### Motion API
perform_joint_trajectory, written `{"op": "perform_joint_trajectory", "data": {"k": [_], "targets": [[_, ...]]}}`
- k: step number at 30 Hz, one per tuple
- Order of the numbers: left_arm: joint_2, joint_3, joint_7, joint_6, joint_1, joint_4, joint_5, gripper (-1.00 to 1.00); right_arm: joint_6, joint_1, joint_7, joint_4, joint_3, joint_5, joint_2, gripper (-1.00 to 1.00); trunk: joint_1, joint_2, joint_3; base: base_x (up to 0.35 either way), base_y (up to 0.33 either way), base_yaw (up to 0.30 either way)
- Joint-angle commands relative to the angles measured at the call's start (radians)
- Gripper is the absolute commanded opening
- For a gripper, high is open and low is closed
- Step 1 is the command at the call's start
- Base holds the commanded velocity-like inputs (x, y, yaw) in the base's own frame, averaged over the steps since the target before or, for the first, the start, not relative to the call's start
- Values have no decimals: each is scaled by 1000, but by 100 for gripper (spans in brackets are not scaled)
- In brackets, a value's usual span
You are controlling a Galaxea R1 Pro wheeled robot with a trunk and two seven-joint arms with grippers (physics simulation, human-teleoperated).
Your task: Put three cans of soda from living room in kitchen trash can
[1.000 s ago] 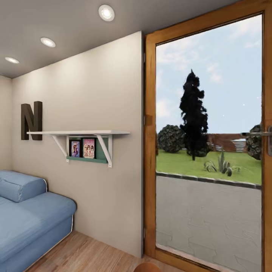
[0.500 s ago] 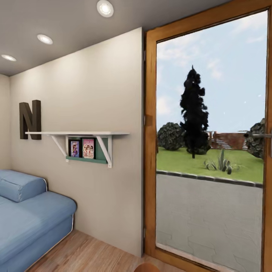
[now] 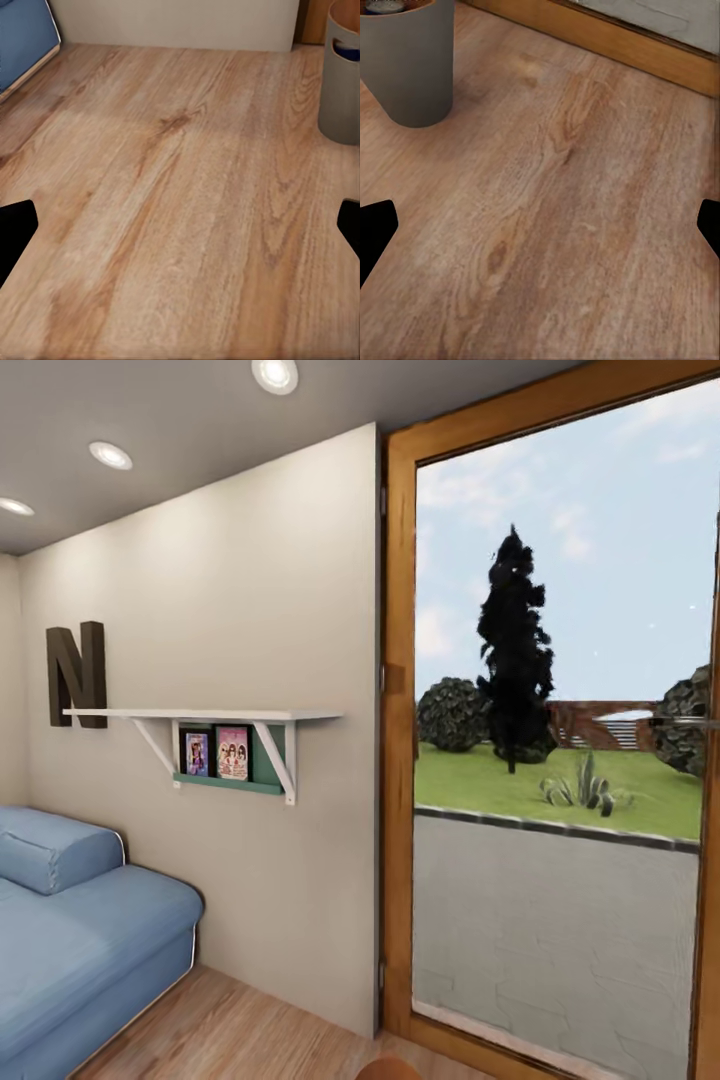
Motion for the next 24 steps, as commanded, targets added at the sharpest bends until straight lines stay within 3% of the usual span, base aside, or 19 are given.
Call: {"op": "perform_joint_trajectory", "data": {"k": [1,18,24], "targets": [[0,0,0,0,1,2,0,100,-1,0,0,0,1,0,-2,100,-4,7,2,0,0,0],[2,2,1,0,14,25,0,100,-11,41,0,0,2,-1,-29,100,-69,126,28,0,0,0],[2,1,2,0,18,24,2,100,-116,69,0,1,2,-1,-35,100,-92,168,38,0,0,0]]}}
